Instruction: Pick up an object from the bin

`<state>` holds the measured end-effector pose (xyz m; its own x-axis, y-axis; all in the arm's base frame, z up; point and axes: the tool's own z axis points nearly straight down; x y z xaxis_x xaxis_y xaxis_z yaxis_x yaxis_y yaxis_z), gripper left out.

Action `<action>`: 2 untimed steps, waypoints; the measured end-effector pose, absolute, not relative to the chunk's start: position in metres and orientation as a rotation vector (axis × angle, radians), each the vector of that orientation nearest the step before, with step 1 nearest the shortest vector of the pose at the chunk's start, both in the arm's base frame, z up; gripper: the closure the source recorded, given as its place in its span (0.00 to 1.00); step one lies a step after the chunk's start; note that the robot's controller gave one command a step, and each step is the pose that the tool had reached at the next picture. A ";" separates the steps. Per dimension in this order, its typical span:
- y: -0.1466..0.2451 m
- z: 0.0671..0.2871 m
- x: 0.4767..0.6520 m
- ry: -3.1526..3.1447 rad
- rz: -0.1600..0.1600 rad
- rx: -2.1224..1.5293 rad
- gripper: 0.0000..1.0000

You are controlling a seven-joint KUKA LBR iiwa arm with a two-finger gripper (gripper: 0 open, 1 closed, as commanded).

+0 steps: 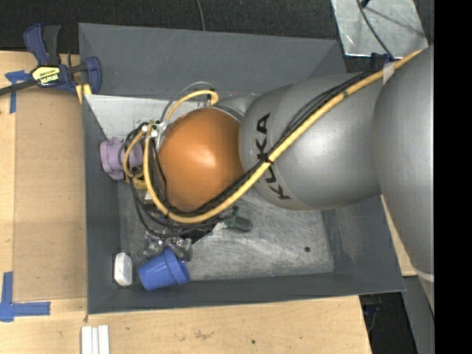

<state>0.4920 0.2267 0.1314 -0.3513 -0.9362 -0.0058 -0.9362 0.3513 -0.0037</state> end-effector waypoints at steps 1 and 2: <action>0.226 0.131 0.492 2.581 0.000 -1.783 1.00; 0.225 0.144 0.486 2.586 0.002 -1.775 1.00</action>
Offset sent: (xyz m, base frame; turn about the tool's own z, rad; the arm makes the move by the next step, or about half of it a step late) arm -0.0086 -0.0028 0.0163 0.0109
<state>0.4858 0.2247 0.1436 -0.3597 -0.9331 -0.0048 -0.9331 0.3597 -0.0019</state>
